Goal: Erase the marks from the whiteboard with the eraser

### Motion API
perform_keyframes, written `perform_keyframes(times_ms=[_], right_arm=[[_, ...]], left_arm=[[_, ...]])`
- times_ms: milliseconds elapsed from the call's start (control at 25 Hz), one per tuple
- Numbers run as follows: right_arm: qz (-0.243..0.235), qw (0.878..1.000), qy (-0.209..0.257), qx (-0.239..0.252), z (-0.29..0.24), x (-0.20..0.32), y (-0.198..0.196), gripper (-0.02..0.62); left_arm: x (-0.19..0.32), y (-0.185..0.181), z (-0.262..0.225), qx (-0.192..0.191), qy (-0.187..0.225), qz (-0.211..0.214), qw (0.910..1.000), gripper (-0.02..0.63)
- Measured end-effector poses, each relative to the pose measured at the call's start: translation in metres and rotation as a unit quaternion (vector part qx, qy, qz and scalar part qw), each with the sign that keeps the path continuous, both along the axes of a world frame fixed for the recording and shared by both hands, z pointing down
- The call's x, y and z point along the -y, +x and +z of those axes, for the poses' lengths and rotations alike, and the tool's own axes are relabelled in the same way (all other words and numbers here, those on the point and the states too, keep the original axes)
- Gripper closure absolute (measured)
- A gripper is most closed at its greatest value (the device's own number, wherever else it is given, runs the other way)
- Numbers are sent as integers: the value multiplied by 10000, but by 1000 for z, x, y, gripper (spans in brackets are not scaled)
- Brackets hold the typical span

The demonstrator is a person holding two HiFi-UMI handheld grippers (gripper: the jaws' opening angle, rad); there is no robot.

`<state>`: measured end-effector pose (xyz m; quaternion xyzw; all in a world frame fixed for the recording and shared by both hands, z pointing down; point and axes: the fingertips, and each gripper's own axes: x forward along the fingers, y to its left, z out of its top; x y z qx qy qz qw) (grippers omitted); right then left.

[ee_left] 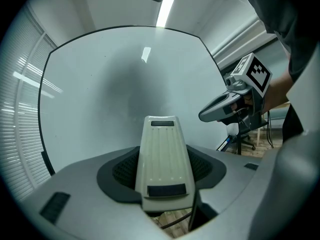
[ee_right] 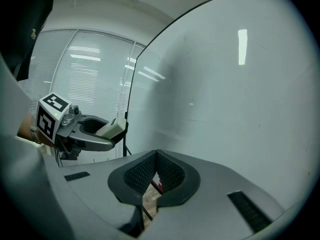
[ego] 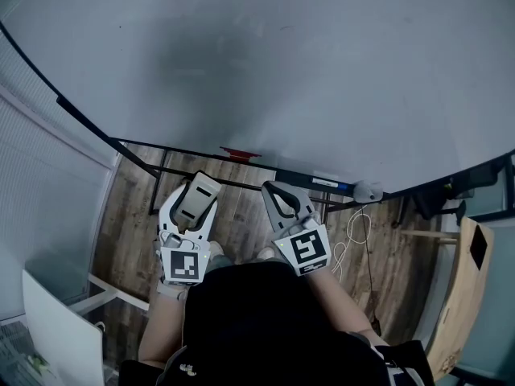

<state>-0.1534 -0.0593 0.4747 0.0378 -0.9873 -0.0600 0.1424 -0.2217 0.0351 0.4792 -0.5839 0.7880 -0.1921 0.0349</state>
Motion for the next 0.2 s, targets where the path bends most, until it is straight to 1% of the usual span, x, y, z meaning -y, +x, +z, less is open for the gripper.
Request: perform_keyframes(times_ms=[80,200], right_arm=[[38,10000,-26,11,0,2,2,566],[65,10000,-54,23,0,4,4,568]], left_arm=[[2,2,1,1,-17,31,10000,341],[4,5,7,-102,-48,63,9999,341]])
